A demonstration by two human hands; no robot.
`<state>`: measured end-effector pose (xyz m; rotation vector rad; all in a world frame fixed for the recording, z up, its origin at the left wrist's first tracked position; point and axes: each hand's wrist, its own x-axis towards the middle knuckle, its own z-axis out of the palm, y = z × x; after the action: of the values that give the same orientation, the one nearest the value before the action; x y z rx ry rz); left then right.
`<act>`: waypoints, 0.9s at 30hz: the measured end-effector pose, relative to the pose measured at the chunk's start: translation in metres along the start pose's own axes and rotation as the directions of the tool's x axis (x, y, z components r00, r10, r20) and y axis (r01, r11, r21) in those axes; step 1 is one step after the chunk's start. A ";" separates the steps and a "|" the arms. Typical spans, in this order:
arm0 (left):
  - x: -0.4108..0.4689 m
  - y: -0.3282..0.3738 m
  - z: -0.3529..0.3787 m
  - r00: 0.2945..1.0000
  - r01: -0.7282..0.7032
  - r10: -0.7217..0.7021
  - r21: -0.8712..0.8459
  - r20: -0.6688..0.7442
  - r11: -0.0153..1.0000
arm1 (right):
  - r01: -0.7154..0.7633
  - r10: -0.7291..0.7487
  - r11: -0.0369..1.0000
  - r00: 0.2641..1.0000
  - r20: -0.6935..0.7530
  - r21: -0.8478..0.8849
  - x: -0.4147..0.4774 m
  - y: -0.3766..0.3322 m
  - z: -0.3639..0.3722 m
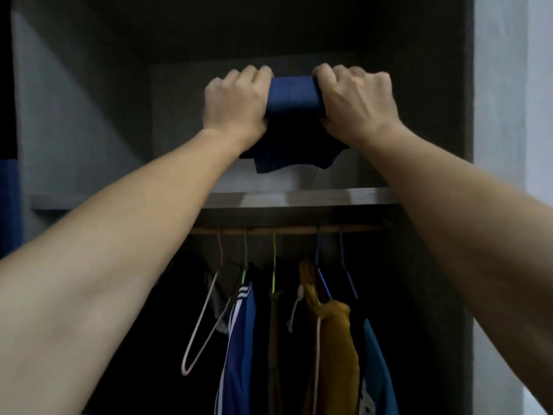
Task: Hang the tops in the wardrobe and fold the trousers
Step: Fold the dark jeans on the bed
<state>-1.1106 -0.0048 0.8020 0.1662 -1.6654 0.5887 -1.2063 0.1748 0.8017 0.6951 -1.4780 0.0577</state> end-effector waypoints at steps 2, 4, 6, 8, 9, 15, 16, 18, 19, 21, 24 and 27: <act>0.002 0.011 0.039 1.000 0.024 -0.023 0.022 -0.007 0.999 | 0.001 -0.001 0.999 1.000 0.006 -0.035 -0.004 0.007 0.033; 0.000 0.023 0.071 0.998 0.032 -0.033 0.019 0.047 0.999 | 0.006 -0.003 0.997 0.999 0.046 -0.072 -0.010 0.014 0.060; -0.003 0.033 0.097 0.972 0.021 -0.006 -0.065 0.235 0.998 | 0.018 -0.002 0.996 0.983 0.181 -0.084 -0.017 0.020 0.079; -0.008 0.037 0.115 0.870 0.041 0.085 -0.242 0.486 0.969 | 0.051 -0.027 0.997 0.919 0.394 -0.050 -0.028 0.024 0.090; -0.010 0.038 0.122 0.802 0.068 0.146 -0.332 0.579 0.941 | 0.037 -0.028 0.999 0.872 0.489 -0.010 -0.034 0.027 0.092; -0.019 0.024 0.135 0.727 0.158 0.349 -0.639 0.591 0.753 | -0.315 0.097 0.928 0.721 0.687 0.199 -0.053 0.031 0.074; -0.020 0.020 0.135 0.700 0.186 0.380 -0.668 0.605 0.721 | -0.331 0.104 0.924 0.703 0.704 0.194 -0.053 0.030 0.071; -0.021 0.010 0.131 0.626 0.317 0.428 -0.714 0.652 0.625 | -0.341 0.120 0.927 0.667 0.735 0.158 -0.050 0.028 0.069; -0.021 0.006 0.129 0.604 0.374 0.442 -0.725 0.663 0.577 | -0.350 0.129 0.926 0.644 0.754 0.141 -0.047 0.027 0.067; -0.021 0.000 0.127 0.633 0.414 0.428 -0.750 0.644 0.516 | -0.375 0.139 0.917 0.624 0.769 0.138 -0.039 0.024 0.061; -0.019 0.000 0.128 0.728 0.395 0.347 -0.776 0.591 0.492 | -0.280 0.165 0.957 0.734 0.658 0.073 -0.024 0.015 0.052; -0.012 0.007 0.134 0.816 0.262 0.243 -0.709 0.525 0.654 | -0.217 0.151 0.976 0.718 0.680 0.013 -0.015 0.006 0.059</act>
<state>-1.2299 -0.0637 0.7788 -0.3057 -2.3863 -0.2782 -1.2630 0.1580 0.7860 0.6704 -2.2699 0.0246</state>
